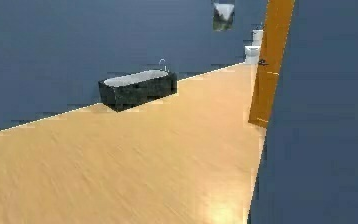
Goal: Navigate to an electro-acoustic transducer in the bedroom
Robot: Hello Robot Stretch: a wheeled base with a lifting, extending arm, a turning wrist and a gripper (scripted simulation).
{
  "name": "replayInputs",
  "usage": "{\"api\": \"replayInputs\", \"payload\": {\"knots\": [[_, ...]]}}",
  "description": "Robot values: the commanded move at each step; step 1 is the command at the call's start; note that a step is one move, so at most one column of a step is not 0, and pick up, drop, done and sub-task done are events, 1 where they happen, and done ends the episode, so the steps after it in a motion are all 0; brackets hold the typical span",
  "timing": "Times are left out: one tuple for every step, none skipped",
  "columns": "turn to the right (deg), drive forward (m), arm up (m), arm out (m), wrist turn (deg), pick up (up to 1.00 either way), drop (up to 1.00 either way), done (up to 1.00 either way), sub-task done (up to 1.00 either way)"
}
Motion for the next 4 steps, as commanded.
{"api": "replayInputs", "payload": {"knots": [[-39.0,0.00,0.00,0.00,0.0,0.00,0.00,0.00,0.00],[0.0,0.60,0.00,0.00,0.0,0.00,0.00,0.00,0.00],[45.0,0.00,0.00,0.00,0.0,0.00,0.00,0.00,0.00],[3.0,0.00,0.00,0.00,0.0,0.00,0.00,0.00,0.00]]}}
